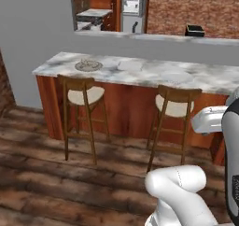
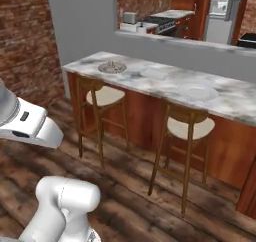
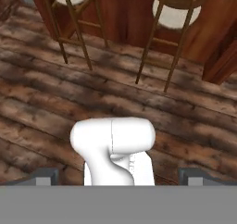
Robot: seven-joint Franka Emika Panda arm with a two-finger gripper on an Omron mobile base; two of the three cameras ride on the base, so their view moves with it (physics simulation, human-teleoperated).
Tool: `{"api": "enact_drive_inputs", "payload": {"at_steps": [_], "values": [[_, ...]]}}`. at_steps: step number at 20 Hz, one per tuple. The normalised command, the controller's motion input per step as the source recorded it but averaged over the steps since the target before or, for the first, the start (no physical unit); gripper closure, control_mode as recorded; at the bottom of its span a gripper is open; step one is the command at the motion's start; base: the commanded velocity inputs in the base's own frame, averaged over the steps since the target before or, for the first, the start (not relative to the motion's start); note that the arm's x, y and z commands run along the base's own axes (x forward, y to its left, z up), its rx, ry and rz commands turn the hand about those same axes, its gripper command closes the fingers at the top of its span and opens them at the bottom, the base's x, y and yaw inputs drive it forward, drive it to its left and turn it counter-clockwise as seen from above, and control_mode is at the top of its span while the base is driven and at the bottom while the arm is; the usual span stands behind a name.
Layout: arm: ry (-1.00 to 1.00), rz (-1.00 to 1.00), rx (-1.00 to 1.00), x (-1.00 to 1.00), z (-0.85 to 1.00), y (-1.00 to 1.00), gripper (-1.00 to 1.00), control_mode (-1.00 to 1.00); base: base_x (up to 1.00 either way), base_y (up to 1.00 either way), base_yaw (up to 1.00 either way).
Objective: Place two dumplings into each of the tupperware containers and then place the containers in the fridge.
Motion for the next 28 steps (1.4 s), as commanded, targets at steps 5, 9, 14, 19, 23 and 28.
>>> {"api": "enact_drive_inputs", "payload": {"at_steps": [5, 9, 14, 19, 23, 28], "values": [[0.0, 0.0, 0.0, 0.0, 0.0, 0.0, -1.0, 1.0, 0.64, 1.0, -0.61], [0.0, 0.0, 0.0, 0.0, 0.0, 0.0, -1.0, 1.0, 0.55, 0.96, -0.5], [0.0, 0.0, 0.0, 0.0, 0.0, 0.0, -1.0, 1.0, 0.37, 1.0, -0.28], [0.0, 0.0, 0.0, 0.0, 0.0, 0.0, -1.0, 1.0, 0.03, 0.68, 0.01], [0.0, 0.0, 0.0, 0.0, 0.0, 0.0, -1.0, 1.0, 0.44, 0.26, 0.02], [0.0, 0.0, 0.0, 0.0, 0.0, 0.0, -1.0, 1.0, 0.68, 0.29, 0.01]]}}
